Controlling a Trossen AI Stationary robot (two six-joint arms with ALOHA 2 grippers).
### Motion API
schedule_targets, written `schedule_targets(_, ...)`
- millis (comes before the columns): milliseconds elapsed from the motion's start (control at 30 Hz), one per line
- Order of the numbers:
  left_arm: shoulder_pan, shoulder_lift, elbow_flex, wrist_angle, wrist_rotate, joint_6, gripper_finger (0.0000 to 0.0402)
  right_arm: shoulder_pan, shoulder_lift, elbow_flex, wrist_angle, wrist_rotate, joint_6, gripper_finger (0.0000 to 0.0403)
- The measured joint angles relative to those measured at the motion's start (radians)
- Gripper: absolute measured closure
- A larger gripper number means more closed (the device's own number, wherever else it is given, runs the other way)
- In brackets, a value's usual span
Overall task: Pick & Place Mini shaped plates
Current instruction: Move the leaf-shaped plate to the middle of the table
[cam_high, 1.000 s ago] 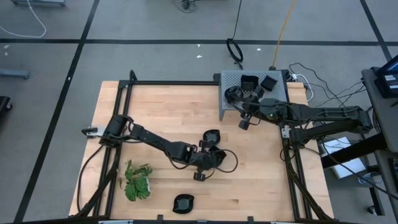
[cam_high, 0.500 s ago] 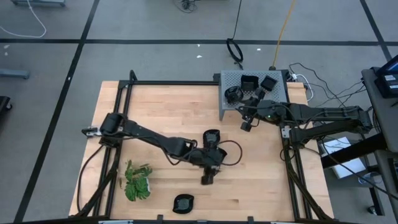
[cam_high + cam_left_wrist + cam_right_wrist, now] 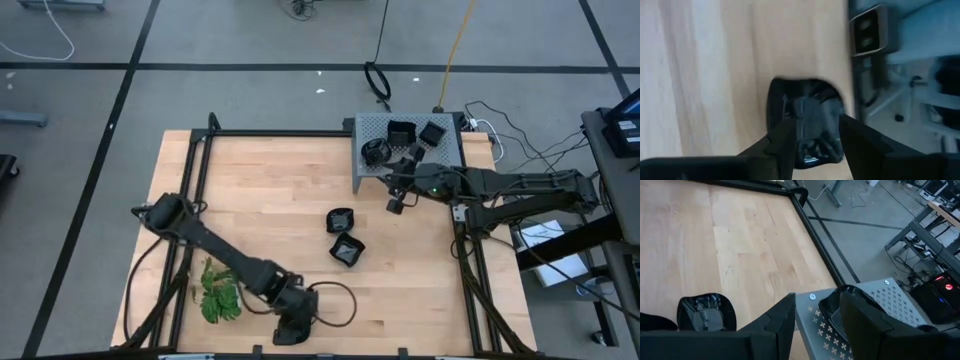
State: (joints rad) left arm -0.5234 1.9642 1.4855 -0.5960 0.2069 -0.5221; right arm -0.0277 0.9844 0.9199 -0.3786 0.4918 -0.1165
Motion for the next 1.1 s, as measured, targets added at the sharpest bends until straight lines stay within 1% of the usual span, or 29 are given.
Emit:
schedule_targets(67,-0.018,0.001,-0.032,0.006,-0.026,-0.048,0.0252,0.003,0.000,0.000,0.013,0.000,0.000,0.0261)
schedule_targets(200,-0.033,0.001,-0.096,0.033,-0.034,-0.151,0.0252,0.003,0.000,0.000,0.016,0.000,0.000,0.0261)
schedule_targets(333,-0.035,0.001,-0.142,0.036,-0.077,-0.192,0.0252,0.003,0.000,0.000,0.016,0.000,0.000,0.0261)
schedule_targets(433,-0.034,0.001,-0.181,0.086,-0.065,-0.214,0.0252,0.003,0.000,0.000,0.016,0.000,0.000,0.0261)
schedule_targets(533,-0.036,0.001,-0.213,0.177,-0.030,-0.222,0.0252,0.003,0.000,0.000,0.015,0.000,0.000,0.0261)
schedule_targets(633,-0.041,0.001,-0.247,0.248,-0.025,-0.214,0.0252,0.003,0.000,0.000,0.015,0.000,0.000,0.0261)
schedule_targets(867,-0.035,0.001,-0.265,0.254,-0.075,-0.203,0.0253,0.003,0.000,0.000,0.004,0.000,-0.001,0.0261)
schedule_targets(967,-0.034,0.001,-0.265,0.266,-0.076,-0.183,0.0270,0.003,0.000,0.000,0.004,0.000,-0.001,0.0261)
schedule_targets(1100,-0.034,0.001,-0.265,0.269,-0.047,-0.134,0.0318,0.003,0.000,0.000,-0.002,0.000,-0.001,0.0261)
